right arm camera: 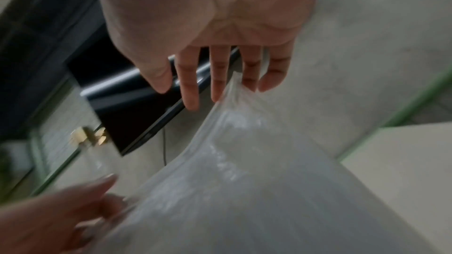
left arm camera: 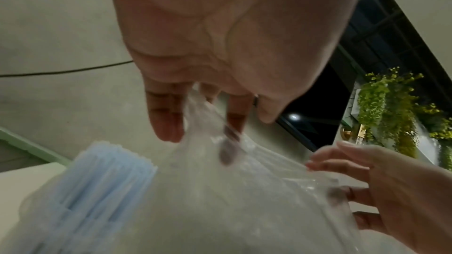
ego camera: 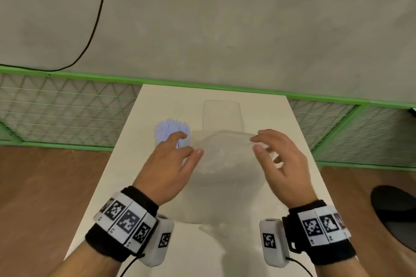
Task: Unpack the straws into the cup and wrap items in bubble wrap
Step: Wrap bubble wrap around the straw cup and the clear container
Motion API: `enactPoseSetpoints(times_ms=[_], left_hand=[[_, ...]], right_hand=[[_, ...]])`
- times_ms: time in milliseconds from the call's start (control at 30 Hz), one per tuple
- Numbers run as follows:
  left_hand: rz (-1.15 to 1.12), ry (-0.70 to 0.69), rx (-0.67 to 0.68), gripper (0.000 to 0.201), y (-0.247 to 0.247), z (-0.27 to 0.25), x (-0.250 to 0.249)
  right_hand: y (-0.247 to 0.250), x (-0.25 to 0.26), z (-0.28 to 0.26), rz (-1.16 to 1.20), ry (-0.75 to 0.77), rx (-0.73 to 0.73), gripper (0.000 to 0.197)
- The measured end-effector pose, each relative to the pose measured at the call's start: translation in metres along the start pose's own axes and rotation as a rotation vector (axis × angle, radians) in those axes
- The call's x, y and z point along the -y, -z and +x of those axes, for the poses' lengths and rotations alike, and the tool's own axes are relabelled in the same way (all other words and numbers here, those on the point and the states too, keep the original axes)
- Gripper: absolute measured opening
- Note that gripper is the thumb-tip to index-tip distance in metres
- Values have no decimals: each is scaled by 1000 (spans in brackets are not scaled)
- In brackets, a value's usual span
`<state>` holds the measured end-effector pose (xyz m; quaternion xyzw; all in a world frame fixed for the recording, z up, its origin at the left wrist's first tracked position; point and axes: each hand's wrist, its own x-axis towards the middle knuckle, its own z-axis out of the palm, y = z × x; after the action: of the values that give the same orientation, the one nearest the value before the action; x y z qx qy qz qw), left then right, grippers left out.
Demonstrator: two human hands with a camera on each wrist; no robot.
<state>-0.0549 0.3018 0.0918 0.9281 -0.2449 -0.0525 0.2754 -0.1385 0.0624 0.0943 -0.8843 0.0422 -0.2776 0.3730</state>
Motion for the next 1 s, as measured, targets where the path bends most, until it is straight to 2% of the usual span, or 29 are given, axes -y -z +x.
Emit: enactPoseSetpoints(times_ms=[100,200,233,300,367,400,467,500,567,600,700,733,800,867,933,1000], left_hand=[[100,148,-51,46,-1,11,-7],[103,179,70,15,2,18,-11],[85,160,131,29,3,19,-12],[-6,132,196,52,3,21,-17],[-152,115,218,60,0,21,-22],[-251,128,209,61,-3,21,-23],[-425,185,160,53,-6,22,-23],[-459,197,132,46,-7,23,-21],[-414,167,106,35,-8,23,-19],[-356,136,113,34,-7,23,-19],[-142,131,178,43,-5,24,-15],[-54,155,191,46,-5,24,-12],[88,176,212,56,-8,25,-6],[101,157,252,68,-14,28,-1],[-24,157,314,76,-20,32,5],[-243,199,375,75,-25,35,11]], right_hand=[[-5,-2,4,-146,-21,110,39],[-8,-5,8,-278,-58,136,61],[-10,-5,10,-339,-39,118,62],[-13,-3,14,-414,9,87,49],[-16,2,18,-398,-6,142,21],[-19,4,20,-386,-55,201,14],[-22,9,25,-316,-209,291,18],[-23,10,28,-251,-285,309,26],[-24,11,33,-231,-367,341,46],[-22,11,34,-290,-369,370,46],[-17,13,33,-440,-336,479,12],[-15,12,31,-459,-339,523,12],[-16,7,27,-439,-338,599,47],[-20,4,24,-367,-332,654,69],[-25,0,21,-236,-354,725,76],[-29,-5,21,-119,-413,770,76]])
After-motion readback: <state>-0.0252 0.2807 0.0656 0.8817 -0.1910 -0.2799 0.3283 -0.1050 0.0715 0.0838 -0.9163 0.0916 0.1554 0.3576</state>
